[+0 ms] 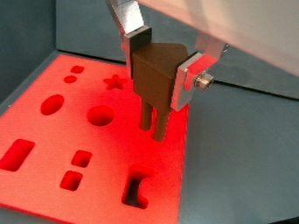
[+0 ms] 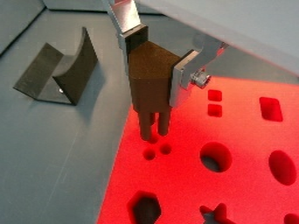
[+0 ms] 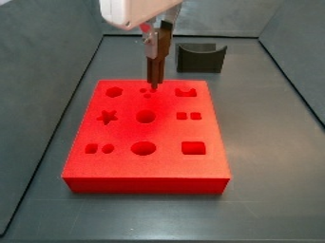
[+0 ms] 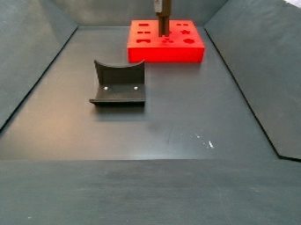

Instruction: Insert the 3 prong object.

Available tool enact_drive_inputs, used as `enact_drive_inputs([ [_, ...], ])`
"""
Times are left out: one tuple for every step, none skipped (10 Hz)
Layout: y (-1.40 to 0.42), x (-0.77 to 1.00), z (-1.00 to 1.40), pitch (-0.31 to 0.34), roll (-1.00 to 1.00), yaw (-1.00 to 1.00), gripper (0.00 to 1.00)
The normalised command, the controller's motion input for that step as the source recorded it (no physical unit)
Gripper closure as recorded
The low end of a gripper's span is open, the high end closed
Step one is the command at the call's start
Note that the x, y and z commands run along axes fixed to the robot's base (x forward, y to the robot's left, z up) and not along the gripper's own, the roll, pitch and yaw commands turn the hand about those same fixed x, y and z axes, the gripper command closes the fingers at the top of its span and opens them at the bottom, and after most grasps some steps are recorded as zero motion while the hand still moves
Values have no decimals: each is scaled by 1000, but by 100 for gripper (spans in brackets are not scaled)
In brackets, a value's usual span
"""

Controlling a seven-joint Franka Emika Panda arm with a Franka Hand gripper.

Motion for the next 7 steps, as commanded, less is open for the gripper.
enact_drive_inputs([
  [160, -37, -143, -160, -431, 40, 100],
  [60, -54, 0, -154, -321, 46, 100],
  [0, -249, 186, -219, -206, 43, 100],
  [-103, -257, 214, -176, -7, 86, 100],
  [-197, -157, 109, -59, 131, 26, 100],
  [-163, 0, 0, 0, 119, 6, 100],
  [-143, 0, -26, 0, 34, 14, 100],
])
